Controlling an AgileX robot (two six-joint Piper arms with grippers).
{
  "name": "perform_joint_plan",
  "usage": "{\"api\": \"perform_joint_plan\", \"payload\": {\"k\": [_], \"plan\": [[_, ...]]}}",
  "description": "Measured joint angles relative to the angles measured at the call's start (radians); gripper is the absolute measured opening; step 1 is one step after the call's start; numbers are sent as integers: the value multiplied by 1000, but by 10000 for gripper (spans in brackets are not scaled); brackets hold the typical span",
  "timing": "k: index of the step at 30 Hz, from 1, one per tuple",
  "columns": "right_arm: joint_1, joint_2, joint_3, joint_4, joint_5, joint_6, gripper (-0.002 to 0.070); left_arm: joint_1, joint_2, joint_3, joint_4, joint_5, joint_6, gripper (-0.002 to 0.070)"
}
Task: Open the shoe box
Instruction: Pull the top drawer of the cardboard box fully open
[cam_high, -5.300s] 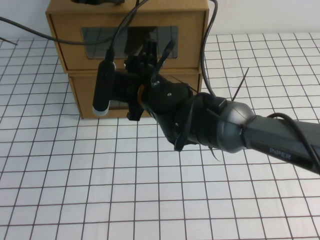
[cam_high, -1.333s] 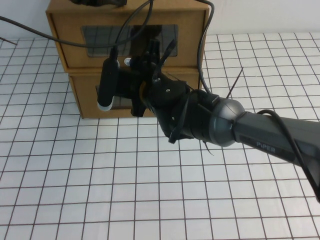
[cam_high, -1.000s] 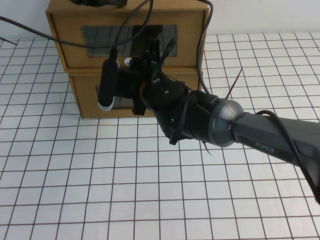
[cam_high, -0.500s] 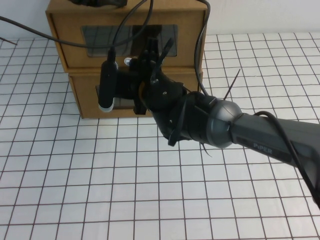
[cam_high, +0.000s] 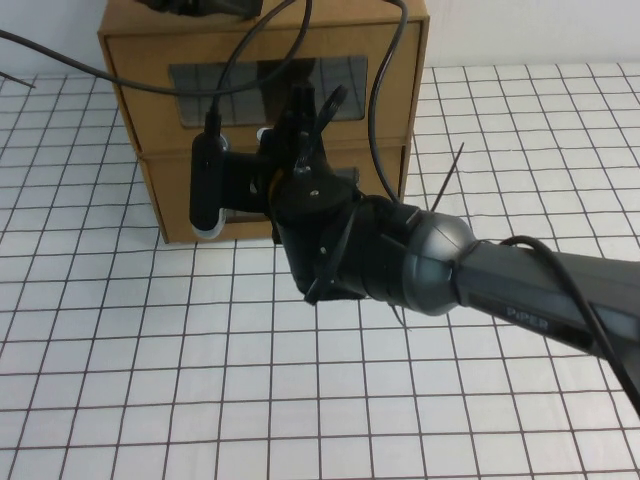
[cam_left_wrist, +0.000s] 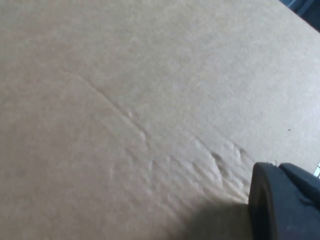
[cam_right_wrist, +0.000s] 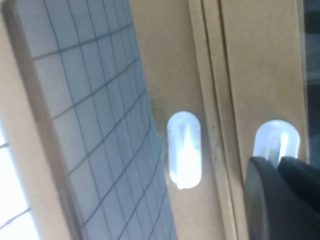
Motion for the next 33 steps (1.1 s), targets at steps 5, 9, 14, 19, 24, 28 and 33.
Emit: {"api": "perform_joint_plan", "payload": {"k": [5,9,14,19,24,28,33], "plan": [[39,-69,82,26,26,-2,4,0,0,0,0,2,-8,-4],[68,-138,171,55,30,-2,4,0,0,0,0,2,-23,-4],[109,-239,277,125,46,-2,4,-1,0,0,-4,8,-41,-4],[162,-335,371,199,88,-2,4,-2,0,0,-9,17,-53,-4],[197,-376,380,286,134,-7,4,-2,0,0,-7,17,-56,-4],[219,-376,380,330,162,-14,4,-2,0,0,-7,17,-60,-4],[246,-376,380,351,215,-45,4,-2,0,0,-7,17,-64,-4]]}}
